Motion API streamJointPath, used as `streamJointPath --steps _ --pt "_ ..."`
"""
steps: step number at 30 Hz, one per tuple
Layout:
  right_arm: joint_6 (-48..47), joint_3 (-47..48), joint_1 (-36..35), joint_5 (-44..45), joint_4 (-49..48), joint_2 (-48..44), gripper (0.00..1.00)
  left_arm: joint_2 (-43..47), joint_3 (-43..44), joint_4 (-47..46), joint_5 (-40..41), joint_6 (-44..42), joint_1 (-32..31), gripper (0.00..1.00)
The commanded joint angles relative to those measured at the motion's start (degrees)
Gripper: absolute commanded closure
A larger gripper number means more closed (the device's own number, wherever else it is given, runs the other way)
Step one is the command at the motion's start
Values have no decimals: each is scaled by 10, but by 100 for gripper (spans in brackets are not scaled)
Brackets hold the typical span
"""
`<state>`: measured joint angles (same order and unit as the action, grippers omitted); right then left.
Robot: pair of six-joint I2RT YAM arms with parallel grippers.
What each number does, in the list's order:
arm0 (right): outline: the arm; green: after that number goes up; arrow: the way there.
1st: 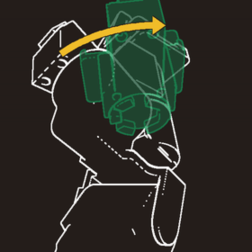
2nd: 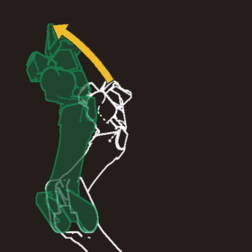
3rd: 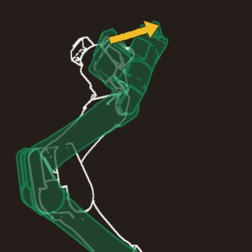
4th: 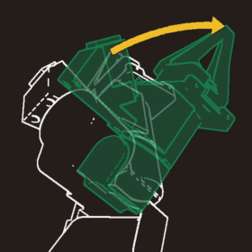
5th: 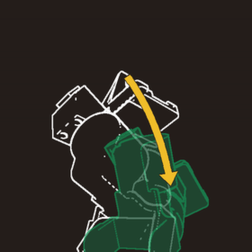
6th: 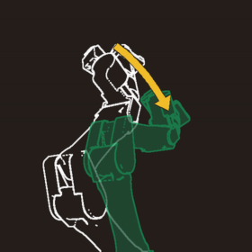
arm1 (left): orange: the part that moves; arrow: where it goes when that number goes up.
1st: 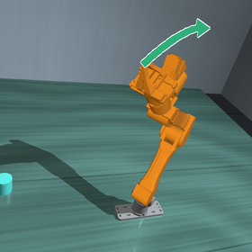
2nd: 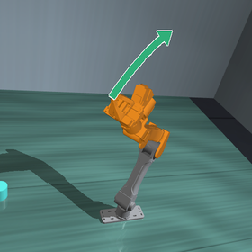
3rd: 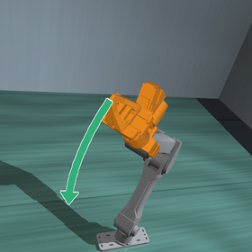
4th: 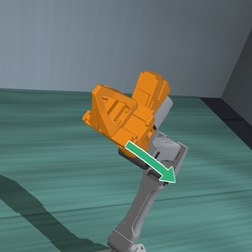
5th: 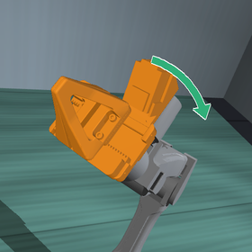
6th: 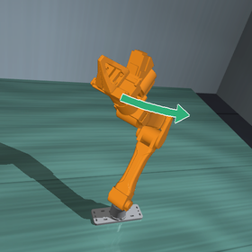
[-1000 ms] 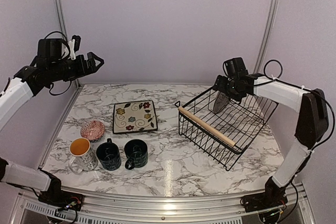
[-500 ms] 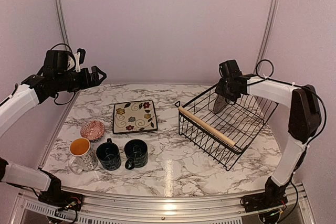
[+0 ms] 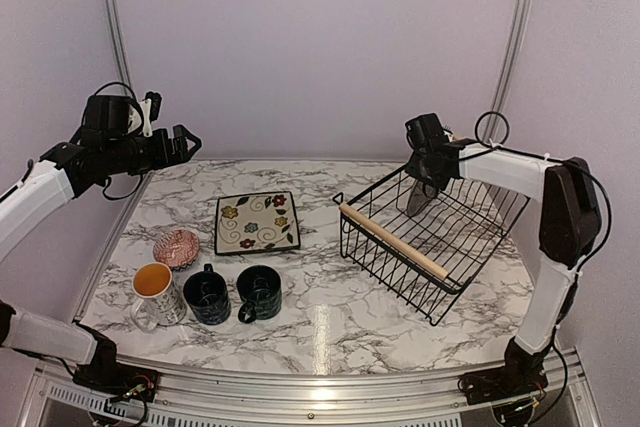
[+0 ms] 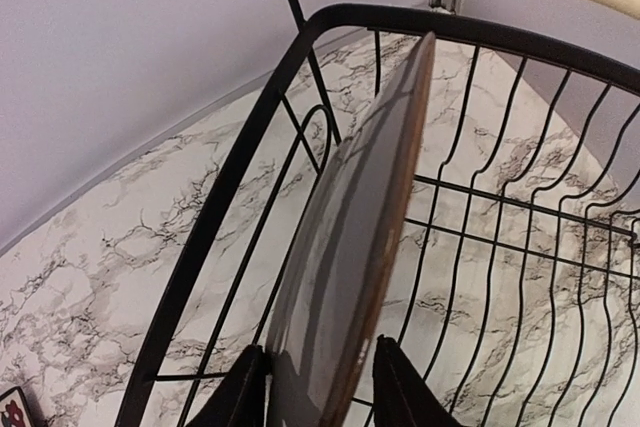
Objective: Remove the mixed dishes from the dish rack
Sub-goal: Grab the plate from the dish rack.
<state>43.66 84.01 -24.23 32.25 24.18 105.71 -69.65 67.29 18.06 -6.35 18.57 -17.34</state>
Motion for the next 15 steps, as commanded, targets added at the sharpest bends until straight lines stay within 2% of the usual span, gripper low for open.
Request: streamJointPath --steps 1,7,11,15 --pt "22 37 -5 44 19 20 68 6 -8 -6 7 -7 2 1" --pt "59 57 -12 70 42 27 82 11 -9 -8 3 -7 2 1" --pt "84 76 -21 74 58 35 85 8 -10 -8 -1 -4 3 1" --pt "110 94 -22 76 84 47 98 4 -11 -9 -8 -2 3 1"
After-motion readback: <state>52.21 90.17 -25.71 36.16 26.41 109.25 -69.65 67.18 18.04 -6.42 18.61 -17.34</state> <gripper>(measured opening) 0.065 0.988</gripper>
